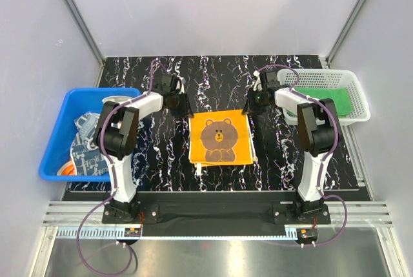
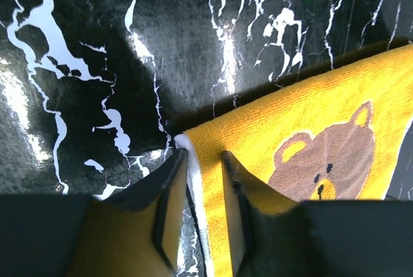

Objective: Fold and stack the towels
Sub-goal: Fold the towel

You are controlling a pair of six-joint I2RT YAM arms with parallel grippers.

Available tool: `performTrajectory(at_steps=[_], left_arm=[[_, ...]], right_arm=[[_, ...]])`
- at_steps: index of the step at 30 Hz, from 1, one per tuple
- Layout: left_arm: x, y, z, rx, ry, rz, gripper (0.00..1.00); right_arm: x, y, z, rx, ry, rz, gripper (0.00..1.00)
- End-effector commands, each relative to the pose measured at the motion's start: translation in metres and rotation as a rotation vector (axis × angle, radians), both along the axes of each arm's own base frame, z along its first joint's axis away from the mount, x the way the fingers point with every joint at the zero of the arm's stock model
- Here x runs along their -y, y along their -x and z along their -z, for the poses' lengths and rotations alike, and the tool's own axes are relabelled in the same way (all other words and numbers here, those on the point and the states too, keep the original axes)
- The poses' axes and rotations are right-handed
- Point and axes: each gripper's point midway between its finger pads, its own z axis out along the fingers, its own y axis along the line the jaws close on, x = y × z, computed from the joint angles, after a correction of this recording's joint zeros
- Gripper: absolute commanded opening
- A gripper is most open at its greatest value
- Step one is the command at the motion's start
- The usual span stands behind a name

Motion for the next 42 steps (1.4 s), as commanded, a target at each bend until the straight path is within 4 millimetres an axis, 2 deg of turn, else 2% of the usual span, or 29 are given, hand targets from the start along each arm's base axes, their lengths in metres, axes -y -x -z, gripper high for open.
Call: performTrajectory(at_steps=[1, 4, 5, 6, 7, 9, 13, 15, 16, 17, 18, 19, 20, 21, 23, 24, 25, 27, 28, 30, 31, 34, 35, 37, 38, 39, 41, 42], left_arm=[[0.007, -0.001, -0.001, 0.016, 0.041, 0.005, 0.29], [0.008, -0.002, -0.001, 0.018, 0.048, 0.004, 0.11], [0.01, -0.005, -0.006, 0.029, 0.054, 0.006, 0.06], [0.01, -0.005, -0.007, 0.026, 0.054, 0.007, 0.0], [0.01, -0.007, -0.011, 0.031, 0.053, 0.009, 0.0], [0.011, -0.013, -0.025, 0.058, 0.051, 0.011, 0.0], [0.009, -0.028, -0.064, 0.146, 0.041, 0.001, 0.0], [0.01, -0.034, -0.098, 0.216, 0.055, 0.008, 0.0], [0.01, -0.035, -0.109, 0.241, 0.06, 0.009, 0.0], [0.009, -0.037, -0.12, 0.265, 0.063, 0.008, 0.0], [0.008, -0.036, -0.14, 0.311, 0.073, 0.006, 0.0], [0.01, -0.035, -0.151, 0.335, 0.084, 0.012, 0.0], [0.01, -0.035, -0.162, 0.367, 0.092, 0.016, 0.0], [0.007, -0.032, -0.179, 0.405, 0.098, 0.011, 0.0], [0.006, -0.027, -0.192, 0.439, 0.109, 0.011, 0.0], [0.005, -0.024, -0.197, 0.449, 0.114, 0.012, 0.0], [0.005, -0.019, -0.211, 0.481, 0.127, 0.016, 0.0], [0.006, -0.011, -0.217, 0.508, 0.14, 0.026, 0.0], [0.007, -0.004, -0.229, 0.541, 0.152, 0.035, 0.0], [0.012, 0.007, -0.233, 0.572, 0.15, 0.057, 0.0], [0.012, 0.015, -0.244, 0.605, 0.153, 0.066, 0.0], [0.017, 0.033, -0.248, 0.623, 0.138, 0.088, 0.0], [0.02, 0.046, -0.256, 0.634, 0.14, 0.103, 0.0], [0.02, 0.061, -0.26, 0.635, 0.138, 0.1, 0.0], [0.024, 0.079, -0.267, 0.64, 0.149, 0.123, 0.0], [0.024, 0.086, -0.268, 0.638, 0.14, 0.118, 0.0], [0.027, 0.11, -0.266, 0.594, 0.131, 0.123, 0.0], [0.021, 0.115, -0.27, 0.597, 0.125, 0.097, 0.0]], right_arm=[[-0.006, -0.016, -0.014, 0.051, -0.027, -0.008, 0.31], [-0.007, -0.017, -0.017, 0.055, -0.027, -0.013, 0.2], [-0.006, -0.018, -0.018, 0.056, -0.02, -0.01, 0.1], [-0.004, -0.019, -0.019, 0.06, -0.01, -0.008, 0.05], [-0.002, -0.021, -0.026, 0.072, 0.004, -0.002, 0.0], [0.001, -0.023, -0.036, 0.092, 0.015, 0.003, 0.0], [0.002, -0.03, -0.088, 0.199, 0.007, 0.011, 0.0], [0.003, -0.033, -0.112, 0.248, 0.002, 0.018, 0.0], [0.004, -0.034, -0.137, 0.3, -0.009, 0.021, 0.0], [0.003, -0.034, -0.15, 0.326, -0.015, 0.024, 0.0], [0.003, -0.033, -0.162, 0.353, -0.022, 0.023, 0.0], [0.004, -0.032, -0.189, 0.415, -0.038, 0.025, 0.0], [0.004, -0.03, -0.201, 0.444, -0.047, 0.028, 0.0], [0.004, -0.027, -0.224, 0.5, -0.066, 0.029, 0.0], [0.005, -0.02, -0.243, 0.545, -0.08, 0.029, 0.0], [0.005, -0.014, -0.261, 0.59, -0.096, 0.03, 0.0], [0.007, -0.01, -0.268, 0.611, -0.103, 0.03, 0.0], [0.007, 0.002, -0.283, 0.664, -0.124, 0.022, 0.0], [0.007, 0.006, -0.286, 0.68, -0.132, 0.017, 0.0], [0.007, 0.021, -0.291, 0.722, -0.154, 0.004, 0.0], [0.008, 0.026, -0.293, 0.734, -0.16, 0.005, 0.0], [0.013, 0.048, -0.29, 0.739, -0.162, 0.007, 0.0], [0.013, 0.054, -0.289, 0.733, -0.165, 0.008, 0.0], [0.018, 0.075, -0.289, 0.729, -0.169, 0.014, 0.0], [0.019, 0.083, -0.29, 0.723, -0.183, 0.027, 0.0], [0.023, 0.098, -0.293, 0.725, -0.19, 0.039, 0.0], [0.023, 0.115, -0.296, 0.713, -0.232, 0.059, 0.0], [0.026, 0.127, -0.296, 0.713, -0.249, 0.074, 0.0]])
